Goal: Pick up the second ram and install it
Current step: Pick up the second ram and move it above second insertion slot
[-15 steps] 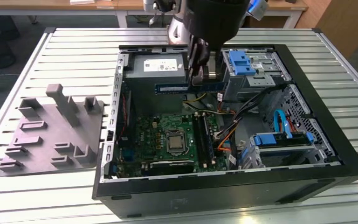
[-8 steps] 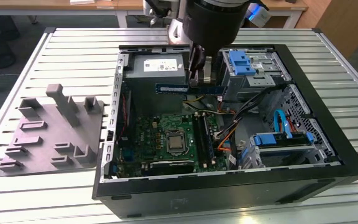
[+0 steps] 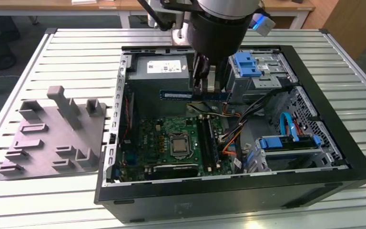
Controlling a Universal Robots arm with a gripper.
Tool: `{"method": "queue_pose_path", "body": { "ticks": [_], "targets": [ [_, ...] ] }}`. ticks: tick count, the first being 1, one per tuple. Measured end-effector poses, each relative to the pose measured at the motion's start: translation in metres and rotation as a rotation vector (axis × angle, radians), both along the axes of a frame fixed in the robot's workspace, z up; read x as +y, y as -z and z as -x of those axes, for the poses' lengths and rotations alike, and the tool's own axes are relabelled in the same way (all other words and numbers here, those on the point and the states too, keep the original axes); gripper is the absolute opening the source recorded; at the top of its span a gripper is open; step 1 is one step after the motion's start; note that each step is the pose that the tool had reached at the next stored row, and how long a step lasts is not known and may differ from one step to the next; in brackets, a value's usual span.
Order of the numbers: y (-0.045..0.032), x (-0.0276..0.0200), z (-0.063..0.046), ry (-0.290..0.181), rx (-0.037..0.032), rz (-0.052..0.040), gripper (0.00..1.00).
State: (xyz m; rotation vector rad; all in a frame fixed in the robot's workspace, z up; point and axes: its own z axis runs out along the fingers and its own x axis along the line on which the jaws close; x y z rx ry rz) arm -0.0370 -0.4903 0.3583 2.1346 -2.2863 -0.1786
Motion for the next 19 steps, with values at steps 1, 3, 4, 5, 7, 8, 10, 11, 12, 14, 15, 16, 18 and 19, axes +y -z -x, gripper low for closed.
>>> {"method": "queue_pose_path", "body": {
  "ticks": [1,3,4,5,7,8,10,11,12,14,15,16,18,19],
  "targets": [
    [0.0018,0.0,-0.001,-0.008,-0.0001,0.0004,0.14],
    [0.0054,0.0,-0.004,-0.018,0.0,0.0012,0.14],
    [0.0072,0.0,-0.005,-0.019,0.0001,0.0012,0.14],
    [0.009,0.0,-0.006,-0.019,0.0001,0.0012,0.14],
    [0.0127,-0.0001,-0.006,-0.019,0.0,0.0012,0.14],
    [0.0145,-0.0004,-0.006,-0.019,0.0,0.0012,0.14],
    [0.0182,-0.0016,-0.006,-0.019,0.0,0.0011,0.14],
    [0.0198,-0.0028,-0.006,-0.019,0.0001,0.0015,0.14],
    [0.0215,-0.0054,-0.006,-0.019,0.0002,0.0016,0.14],
    [0.0255,-0.0136,-0.006,-0.019,0.0,0.0012,0.14],
    [0.0272,-0.0171,-0.006,-0.019,0.0001,0.0014,0.14],
    [0.0292,-0.0186,-0.006,-0.019,-0.0001,0.0011,0.14],
    [0.0328,-0.0188,-0.006,-0.019,0.0,0.0011,0.14],
    [0.0345,-0.0188,-0.006,-0.019,0.0001,0.0012,0.14]
  ]
}}
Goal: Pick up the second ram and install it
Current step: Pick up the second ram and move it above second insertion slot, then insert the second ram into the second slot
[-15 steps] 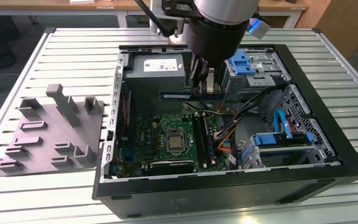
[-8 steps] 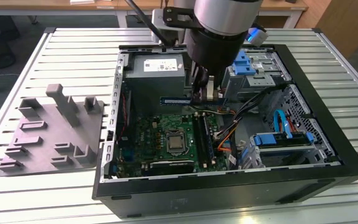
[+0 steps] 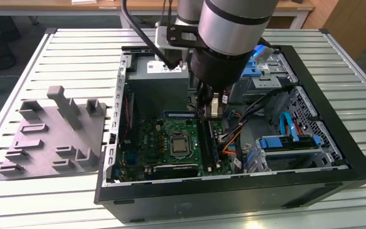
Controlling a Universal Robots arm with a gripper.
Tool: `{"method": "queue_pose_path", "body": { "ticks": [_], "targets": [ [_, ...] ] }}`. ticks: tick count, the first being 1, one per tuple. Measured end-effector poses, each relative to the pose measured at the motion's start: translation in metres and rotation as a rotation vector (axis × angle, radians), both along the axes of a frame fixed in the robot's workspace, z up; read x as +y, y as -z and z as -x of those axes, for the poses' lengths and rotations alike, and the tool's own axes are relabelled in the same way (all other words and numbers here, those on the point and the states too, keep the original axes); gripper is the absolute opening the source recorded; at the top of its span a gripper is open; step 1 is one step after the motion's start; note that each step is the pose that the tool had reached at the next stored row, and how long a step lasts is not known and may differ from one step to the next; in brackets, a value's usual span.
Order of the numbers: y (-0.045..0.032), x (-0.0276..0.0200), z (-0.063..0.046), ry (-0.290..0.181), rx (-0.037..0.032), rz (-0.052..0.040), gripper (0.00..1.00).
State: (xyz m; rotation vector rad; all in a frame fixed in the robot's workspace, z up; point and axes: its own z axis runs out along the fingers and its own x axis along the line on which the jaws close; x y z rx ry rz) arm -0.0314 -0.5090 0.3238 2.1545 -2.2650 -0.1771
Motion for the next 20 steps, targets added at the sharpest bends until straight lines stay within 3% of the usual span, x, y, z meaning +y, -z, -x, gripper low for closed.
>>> {"method": "queue_pose_path", "body": {
  "ticks": [8,20],
  "targets": [
    [0.0141,0.0,0.0,0.0,-0.0001,-0.0001,0.14],
    [0.0145,0.0,0.0,0.0,0.0,0.0,0.14]
  ]
}}
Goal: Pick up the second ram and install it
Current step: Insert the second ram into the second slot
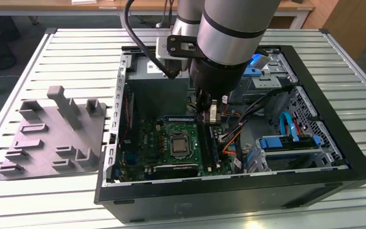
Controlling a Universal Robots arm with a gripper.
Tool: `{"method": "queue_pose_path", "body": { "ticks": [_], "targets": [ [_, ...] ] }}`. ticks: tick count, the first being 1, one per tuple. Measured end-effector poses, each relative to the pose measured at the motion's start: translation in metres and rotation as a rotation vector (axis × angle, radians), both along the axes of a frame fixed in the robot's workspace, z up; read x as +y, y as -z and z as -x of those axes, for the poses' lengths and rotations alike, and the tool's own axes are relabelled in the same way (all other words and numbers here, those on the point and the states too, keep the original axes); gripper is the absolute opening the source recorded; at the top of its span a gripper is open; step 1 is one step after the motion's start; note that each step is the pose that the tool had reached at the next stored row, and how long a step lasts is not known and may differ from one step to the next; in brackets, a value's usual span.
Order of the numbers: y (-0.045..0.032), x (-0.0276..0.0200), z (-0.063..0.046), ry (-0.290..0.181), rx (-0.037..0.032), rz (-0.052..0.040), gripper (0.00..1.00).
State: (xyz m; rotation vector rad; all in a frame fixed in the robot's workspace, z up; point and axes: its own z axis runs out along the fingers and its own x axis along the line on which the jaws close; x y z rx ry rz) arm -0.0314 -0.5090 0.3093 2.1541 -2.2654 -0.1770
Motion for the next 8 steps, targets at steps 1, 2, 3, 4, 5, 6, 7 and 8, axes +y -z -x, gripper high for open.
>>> {"method": "queue_pose_path", "body": {
  "ticks": [1,2,3,4,5,6,7,8],
  "targets": [
    [0.0,0.0,0.0,0.001,0.0,0.0,0.14],
    [0.0,0.0,0.0,0.002,0.0,0.0,0.14],
    [0.0001,0.0,0.0,0.004,0.0,-0.0001,0.14],
    [0.0,0.0,0.0,0.008,0.0,-0.0001,0.14],
    [0.0,0.0,-0.0001,0.016,0.0,0.0,0.14],
    [0.0,0.0,-0.0001,0.028,-0.0001,0.0,0.14],
    [0.0,0.0,0.0,0.044,0.0,0.0,0.14],
    [0.0001,0.0,0.0,0.061,0.0,0.0,0.14]
  ]
}}
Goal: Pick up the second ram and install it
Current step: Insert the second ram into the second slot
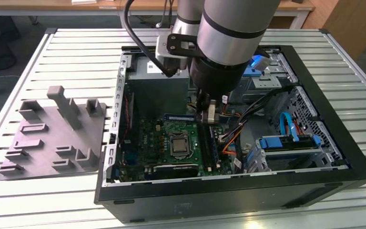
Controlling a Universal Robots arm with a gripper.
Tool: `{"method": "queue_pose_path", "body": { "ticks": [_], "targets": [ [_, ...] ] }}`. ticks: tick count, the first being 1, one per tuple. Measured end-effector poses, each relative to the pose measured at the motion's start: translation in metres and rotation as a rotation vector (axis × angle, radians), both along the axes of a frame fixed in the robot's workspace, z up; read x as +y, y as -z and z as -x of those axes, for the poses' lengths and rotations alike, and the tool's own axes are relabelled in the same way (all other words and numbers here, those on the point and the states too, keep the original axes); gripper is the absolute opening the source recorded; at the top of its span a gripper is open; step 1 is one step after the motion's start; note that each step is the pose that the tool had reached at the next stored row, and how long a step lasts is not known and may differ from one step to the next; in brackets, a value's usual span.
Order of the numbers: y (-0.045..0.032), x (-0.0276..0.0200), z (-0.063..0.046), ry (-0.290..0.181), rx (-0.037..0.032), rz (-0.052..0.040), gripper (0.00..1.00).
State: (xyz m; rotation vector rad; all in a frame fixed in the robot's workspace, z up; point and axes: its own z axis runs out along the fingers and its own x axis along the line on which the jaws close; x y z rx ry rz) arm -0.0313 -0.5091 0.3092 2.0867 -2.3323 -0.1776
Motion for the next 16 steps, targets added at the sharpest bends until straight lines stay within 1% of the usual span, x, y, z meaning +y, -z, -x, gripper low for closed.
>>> {"method": "queue_pose_path", "body": {
  "ticks": [16],
  "targets": [
    [0.0015,0.0,0.0,0.29,0.0,0.0,0.14]
  ]
}}
